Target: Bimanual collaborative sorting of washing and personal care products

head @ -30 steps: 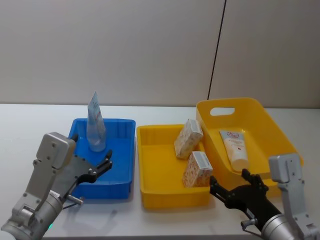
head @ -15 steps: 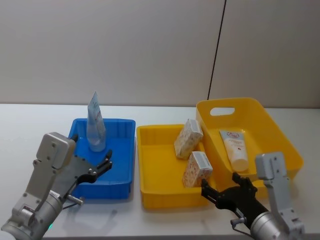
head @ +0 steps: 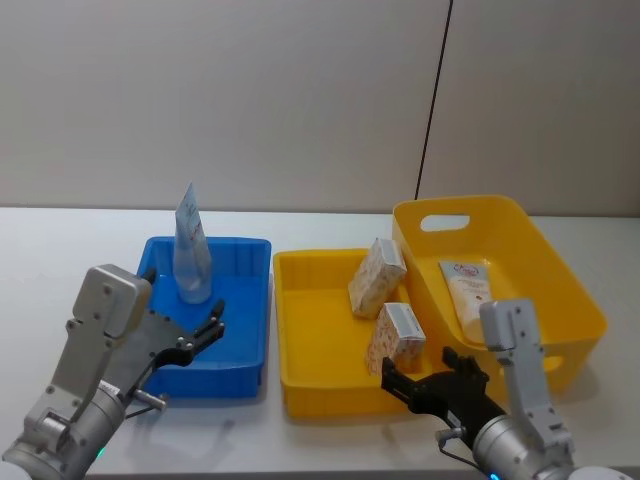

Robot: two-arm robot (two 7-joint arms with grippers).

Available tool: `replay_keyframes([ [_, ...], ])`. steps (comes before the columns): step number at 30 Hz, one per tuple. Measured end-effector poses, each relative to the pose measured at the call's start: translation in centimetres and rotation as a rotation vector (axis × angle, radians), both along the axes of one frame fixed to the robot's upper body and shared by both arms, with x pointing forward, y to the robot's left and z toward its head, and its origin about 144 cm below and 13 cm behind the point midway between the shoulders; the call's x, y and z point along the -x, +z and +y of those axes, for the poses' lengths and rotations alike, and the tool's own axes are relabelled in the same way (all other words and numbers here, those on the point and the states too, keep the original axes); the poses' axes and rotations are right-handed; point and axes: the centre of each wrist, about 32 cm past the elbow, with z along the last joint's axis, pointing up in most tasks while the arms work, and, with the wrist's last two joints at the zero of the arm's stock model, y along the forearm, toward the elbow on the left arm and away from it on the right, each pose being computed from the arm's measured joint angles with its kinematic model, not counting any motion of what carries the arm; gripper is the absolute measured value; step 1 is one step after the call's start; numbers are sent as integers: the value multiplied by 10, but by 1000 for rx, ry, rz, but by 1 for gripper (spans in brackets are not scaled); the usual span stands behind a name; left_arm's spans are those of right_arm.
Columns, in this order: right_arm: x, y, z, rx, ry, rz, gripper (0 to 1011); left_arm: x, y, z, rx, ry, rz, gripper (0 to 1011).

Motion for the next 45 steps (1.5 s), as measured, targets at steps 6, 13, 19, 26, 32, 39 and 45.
replay_keyframes([
  [6, -7, -3, 8, -1, -10, 12, 1004, 0, 0, 0, 0, 0, 0, 1001],
  [13, -13, -7, 15, 3, -32, 14, 1004, 0, 0, 0, 0, 0, 0, 1001],
  [19, -17, -11, 22, 5, -60, 1, 1004, 0, 0, 0, 0, 0, 0, 1001],
  [26, -20, -13, 29, 5, -102, -19, 1004, 0, 0, 0, 0, 0, 0, 1001],
  [32, -25, -16, 33, 4, -143, -34, 1004, 0, 0, 0, 0, 0, 0, 1001],
  [39, -31, -18, 37, 4, -170, -41, 1004, 0, 0, 0, 0, 0, 0, 1001],
  [45, -37, -21, 41, 3, -177, -44, 1004, 0, 0, 0, 0, 0, 0, 1001],
])
